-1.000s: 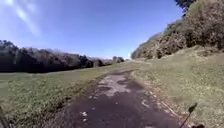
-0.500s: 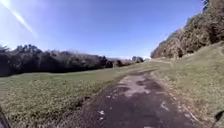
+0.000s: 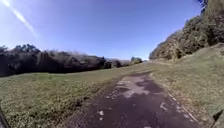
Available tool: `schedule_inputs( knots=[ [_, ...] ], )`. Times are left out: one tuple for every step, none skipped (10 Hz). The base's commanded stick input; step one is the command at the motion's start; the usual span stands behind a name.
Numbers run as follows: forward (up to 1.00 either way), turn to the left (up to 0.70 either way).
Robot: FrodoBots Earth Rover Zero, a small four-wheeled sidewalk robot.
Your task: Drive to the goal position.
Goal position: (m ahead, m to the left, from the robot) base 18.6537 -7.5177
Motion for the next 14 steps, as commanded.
schedule_inputs(
  knots=[
    [0.7, 0.0],
    [0.7, 0.0],
    [0.7, 0.0],
    [0.7, -0.15],
    [0.7, -0.27],
    [0.7, -0.27],
    [0.7, -0.27],
    [0.7, -0.27],
    [0.7, -0.27],
    [0.7, -0.27],
    [0.7, -0.27],
    [0.7, -0.27],
    [0.7, -0.27],
    [0.7, -0.27]
  ],
)
